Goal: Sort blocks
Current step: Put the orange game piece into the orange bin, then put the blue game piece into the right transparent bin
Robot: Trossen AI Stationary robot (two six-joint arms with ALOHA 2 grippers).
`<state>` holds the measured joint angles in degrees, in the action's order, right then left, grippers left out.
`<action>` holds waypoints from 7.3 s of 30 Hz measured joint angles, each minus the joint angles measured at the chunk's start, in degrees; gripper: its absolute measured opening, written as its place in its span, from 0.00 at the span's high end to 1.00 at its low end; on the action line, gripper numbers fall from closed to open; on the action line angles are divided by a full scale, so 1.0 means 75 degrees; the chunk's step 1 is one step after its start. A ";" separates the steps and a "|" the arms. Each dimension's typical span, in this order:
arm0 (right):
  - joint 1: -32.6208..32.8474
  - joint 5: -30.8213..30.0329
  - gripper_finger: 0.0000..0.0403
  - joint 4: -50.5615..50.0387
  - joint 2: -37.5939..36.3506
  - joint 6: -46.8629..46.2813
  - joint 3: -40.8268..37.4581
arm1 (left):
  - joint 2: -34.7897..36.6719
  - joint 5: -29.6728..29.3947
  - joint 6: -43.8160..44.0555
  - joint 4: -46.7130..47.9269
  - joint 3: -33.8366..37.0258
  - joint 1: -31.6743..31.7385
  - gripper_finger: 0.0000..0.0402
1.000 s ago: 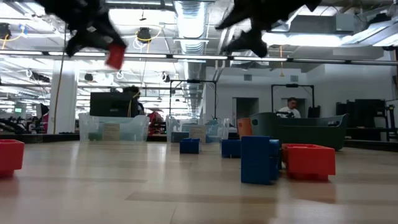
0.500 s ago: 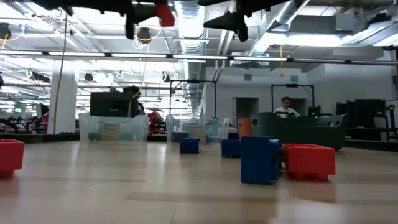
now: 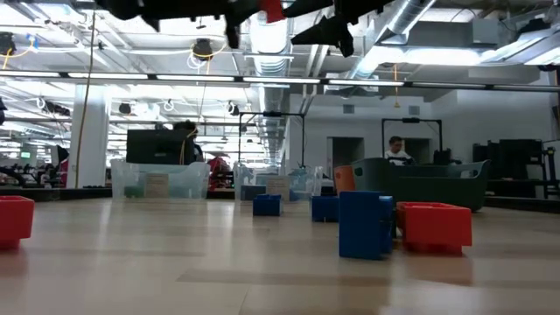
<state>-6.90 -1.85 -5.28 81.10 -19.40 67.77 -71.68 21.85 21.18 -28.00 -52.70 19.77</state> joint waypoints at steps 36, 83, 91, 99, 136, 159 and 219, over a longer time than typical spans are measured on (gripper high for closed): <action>0.0149 0.0378 0.79 -0.0009 -0.0006 -0.0057 0.0000 | -0.1781 0.1553 -0.0532 0.1257 -0.1738 -0.0006 0.72; -0.5429 -0.0292 0.68 -0.4112 0.2472 -0.0193 -0.0370 | -0.1684 -0.1121 -0.2447 0.8051 -0.4195 -0.0589 0.36; -0.5509 -0.0169 0.45 -0.4109 0.2313 -0.0087 -0.0353 | -0.1684 -0.1242 -0.2441 0.8253 -0.4192 -0.0586 0.36; -0.5310 -0.0191 0.40 -0.4413 0.0895 0.0465 -0.0350 | -0.1686 -0.1088 -0.2723 1.0201 -0.4192 -0.0586 0.36; 0.1910 -0.2889 0.42 -0.5752 -0.1550 -0.1723 -0.0347 | -0.5018 -0.4110 0.4520 0.9077 -0.4195 -0.2387 0.36; 0.2162 -0.2976 0.42 -0.5811 -0.1737 -0.1346 -0.0347 | -0.5930 -0.5052 0.5134 0.9518 -0.4310 -0.3087 0.36; 0.2151 -0.2934 0.42 -0.5456 -0.1731 -0.1005 -0.0347 | -0.5163 -0.3976 0.6496 1.1281 -0.4277 -0.2576 0.36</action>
<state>9.23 -23.86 -46.20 68.12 -26.94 65.17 -110.40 -7.97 69.90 56.61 -84.77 0.45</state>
